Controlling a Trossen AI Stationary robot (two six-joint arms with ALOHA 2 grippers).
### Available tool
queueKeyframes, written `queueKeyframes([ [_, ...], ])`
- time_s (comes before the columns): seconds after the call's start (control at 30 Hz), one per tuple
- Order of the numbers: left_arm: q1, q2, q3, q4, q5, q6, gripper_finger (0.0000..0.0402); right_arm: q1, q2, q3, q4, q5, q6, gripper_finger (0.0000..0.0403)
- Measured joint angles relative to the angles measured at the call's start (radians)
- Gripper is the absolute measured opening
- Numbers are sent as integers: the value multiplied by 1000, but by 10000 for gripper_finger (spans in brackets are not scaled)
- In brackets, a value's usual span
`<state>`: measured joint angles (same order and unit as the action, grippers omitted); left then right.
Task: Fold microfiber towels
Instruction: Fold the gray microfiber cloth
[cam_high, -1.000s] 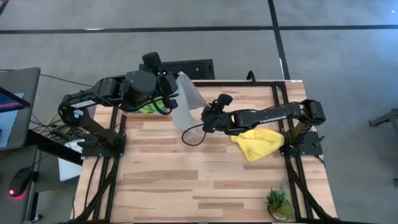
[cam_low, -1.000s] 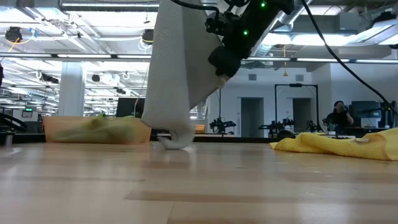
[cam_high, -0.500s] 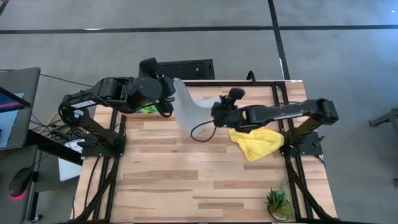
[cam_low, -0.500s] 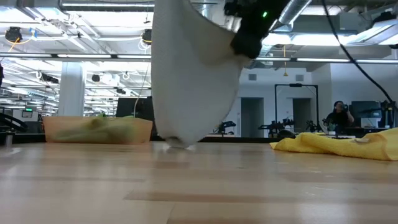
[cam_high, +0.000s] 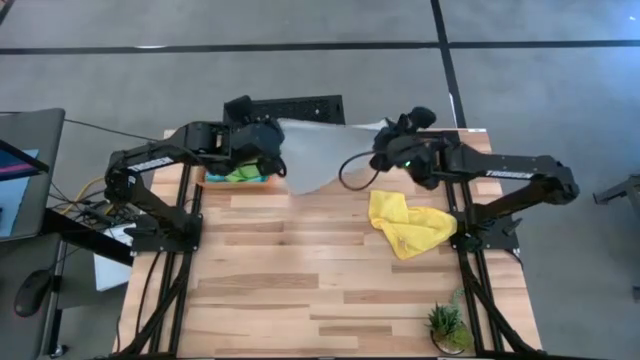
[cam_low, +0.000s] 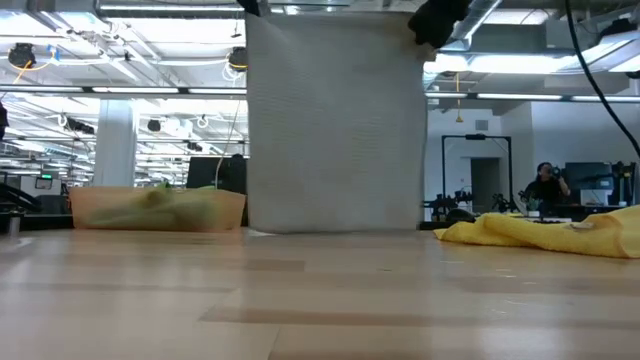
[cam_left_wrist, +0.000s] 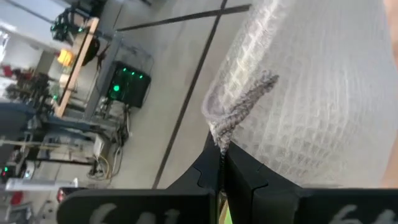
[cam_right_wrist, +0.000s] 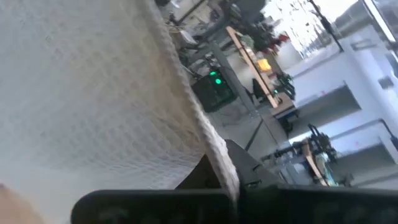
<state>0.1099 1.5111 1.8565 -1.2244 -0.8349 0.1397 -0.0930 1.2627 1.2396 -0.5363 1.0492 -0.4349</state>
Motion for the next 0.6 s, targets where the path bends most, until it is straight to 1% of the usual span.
queueKeyframes([
  [0.17,82,13,1,147,2,105,0,-80,-32,0,14,-30,-33,2],
  [0.23,107,20,1,183,22,147,0,-103,-34,0,34,-63,-36,3],
  [0.3,121,29,3,193,43,155,0,-106,-33,-1,34,-81,-35,3],
  [0.4,120,61,2,143,101,122,0,-76,-32,0,-2,-90,-3,3],
  [0.43,114,70,0,102,115,99,0,-60,-32,0,-32,-102,24,3],
  [0.6,65,108,2,-102,122,-89,0,36,-32,-2,-242,-119,239,3],
])
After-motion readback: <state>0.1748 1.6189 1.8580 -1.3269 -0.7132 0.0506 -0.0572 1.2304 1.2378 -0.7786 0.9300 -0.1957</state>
